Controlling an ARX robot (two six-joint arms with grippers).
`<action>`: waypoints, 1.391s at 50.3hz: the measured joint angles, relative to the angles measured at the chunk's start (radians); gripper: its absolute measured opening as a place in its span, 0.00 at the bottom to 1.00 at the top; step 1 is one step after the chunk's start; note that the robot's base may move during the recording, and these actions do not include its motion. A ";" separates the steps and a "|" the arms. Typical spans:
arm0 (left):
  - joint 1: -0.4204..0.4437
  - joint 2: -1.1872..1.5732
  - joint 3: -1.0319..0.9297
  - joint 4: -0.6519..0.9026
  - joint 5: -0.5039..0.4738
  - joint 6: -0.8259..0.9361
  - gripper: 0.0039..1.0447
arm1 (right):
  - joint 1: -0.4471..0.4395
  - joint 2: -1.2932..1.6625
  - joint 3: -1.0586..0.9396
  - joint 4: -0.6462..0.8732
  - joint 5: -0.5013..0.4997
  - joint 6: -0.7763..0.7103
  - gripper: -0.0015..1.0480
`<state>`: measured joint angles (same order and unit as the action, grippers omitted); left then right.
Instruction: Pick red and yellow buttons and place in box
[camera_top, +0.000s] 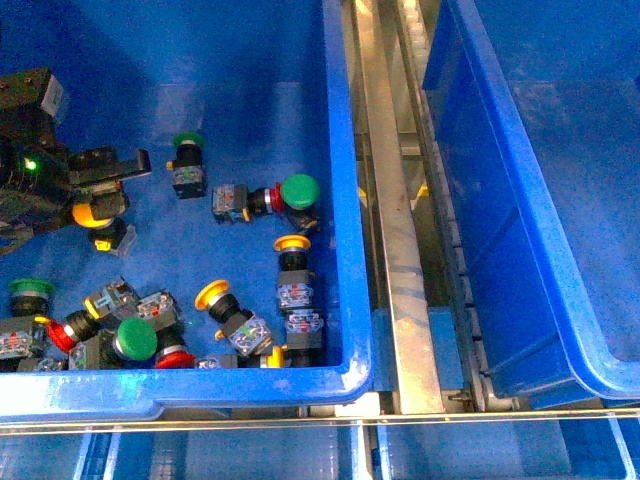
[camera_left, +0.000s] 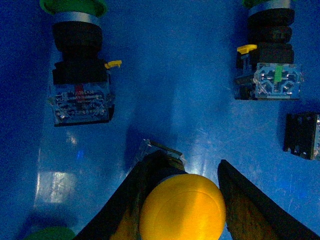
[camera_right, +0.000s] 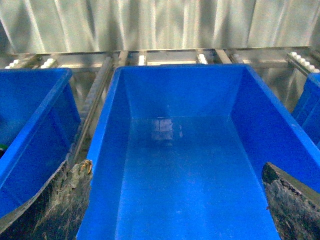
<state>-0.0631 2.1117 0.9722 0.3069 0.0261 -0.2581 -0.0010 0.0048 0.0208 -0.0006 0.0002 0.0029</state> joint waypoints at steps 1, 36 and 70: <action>0.000 0.000 0.000 0.001 0.000 0.000 0.33 | 0.000 0.000 0.000 0.000 0.000 0.000 0.94; 0.032 -0.430 -0.206 -0.164 0.274 -0.245 0.32 | 0.000 0.000 0.000 0.000 0.000 0.000 0.94; -0.118 -0.657 -0.176 -0.183 0.584 -0.680 0.32 | 0.000 0.000 0.000 0.000 0.000 0.000 0.94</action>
<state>-0.1814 1.4544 0.7959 0.1234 0.6106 -0.9379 -0.0010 0.0048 0.0208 -0.0006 0.0002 0.0025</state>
